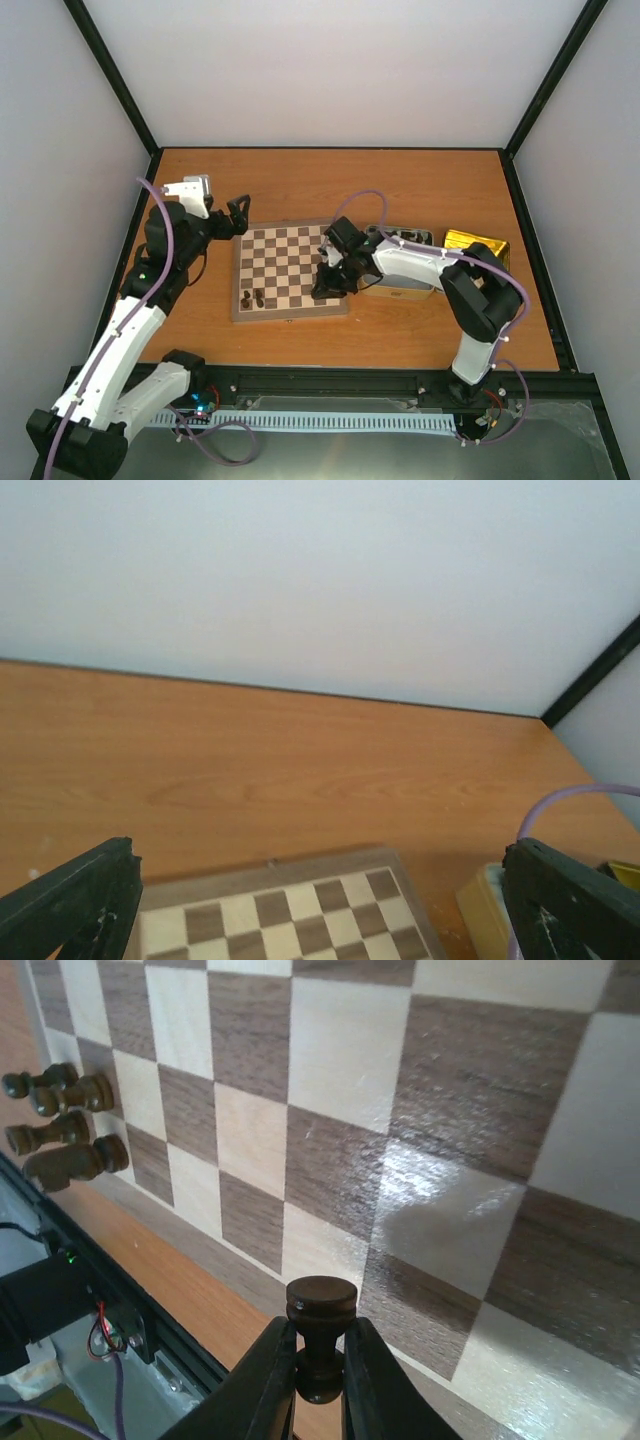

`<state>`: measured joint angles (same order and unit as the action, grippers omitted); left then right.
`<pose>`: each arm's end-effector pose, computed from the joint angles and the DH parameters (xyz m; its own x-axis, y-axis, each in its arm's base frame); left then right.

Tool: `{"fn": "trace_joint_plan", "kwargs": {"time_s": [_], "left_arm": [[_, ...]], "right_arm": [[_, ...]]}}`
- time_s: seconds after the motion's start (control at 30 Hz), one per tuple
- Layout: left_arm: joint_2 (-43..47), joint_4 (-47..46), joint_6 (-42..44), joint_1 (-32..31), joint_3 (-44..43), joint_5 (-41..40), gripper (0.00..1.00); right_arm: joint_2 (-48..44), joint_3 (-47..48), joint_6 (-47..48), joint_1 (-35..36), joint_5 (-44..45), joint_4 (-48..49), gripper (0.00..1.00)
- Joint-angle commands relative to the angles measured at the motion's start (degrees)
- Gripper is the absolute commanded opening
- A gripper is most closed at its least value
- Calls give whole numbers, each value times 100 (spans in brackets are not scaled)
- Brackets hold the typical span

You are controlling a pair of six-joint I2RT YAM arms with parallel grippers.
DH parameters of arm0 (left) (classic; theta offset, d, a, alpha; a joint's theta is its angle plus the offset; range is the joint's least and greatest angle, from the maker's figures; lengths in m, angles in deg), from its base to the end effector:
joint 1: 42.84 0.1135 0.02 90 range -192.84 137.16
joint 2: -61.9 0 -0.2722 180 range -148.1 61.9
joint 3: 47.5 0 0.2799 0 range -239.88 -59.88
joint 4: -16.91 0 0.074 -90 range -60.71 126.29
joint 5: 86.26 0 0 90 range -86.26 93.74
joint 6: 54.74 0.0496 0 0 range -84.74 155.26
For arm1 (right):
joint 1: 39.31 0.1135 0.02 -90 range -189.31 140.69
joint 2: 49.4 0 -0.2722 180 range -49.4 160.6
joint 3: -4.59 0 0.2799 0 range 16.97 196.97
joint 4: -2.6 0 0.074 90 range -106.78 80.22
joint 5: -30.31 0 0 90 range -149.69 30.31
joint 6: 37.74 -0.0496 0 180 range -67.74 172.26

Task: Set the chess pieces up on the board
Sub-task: Place the chess piece on the chessboard.

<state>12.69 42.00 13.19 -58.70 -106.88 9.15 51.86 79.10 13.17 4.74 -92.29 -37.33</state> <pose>0.2266 -0.0692 0.3372 -0.3647 -0.2853 -0.8864 0.2403 0.8908 -0.3856 0.2466 0.2757 0.1482 -0.9783 -0.2073 0.0047 -0.1574 0.7575 0.6336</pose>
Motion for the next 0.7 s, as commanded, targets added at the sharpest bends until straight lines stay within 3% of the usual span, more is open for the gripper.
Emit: {"fn": "trace_joint_plan", "kwargs": {"time_s": [0.0, 0.37, 0.67], "left_arm": [[132, 610, 691, -14, -633, -659, 100], [294, 323, 1012, -14, -360, -905, 100], [309, 307, 1082, -14, -144, -995, 100]], "right_arm": [[200, 423, -406, 31, 193, -800, 15], [746, 962, -875, 33, -289, -1571, 22], [758, 1192, -800, 52, 169, -1554, 29]]}}
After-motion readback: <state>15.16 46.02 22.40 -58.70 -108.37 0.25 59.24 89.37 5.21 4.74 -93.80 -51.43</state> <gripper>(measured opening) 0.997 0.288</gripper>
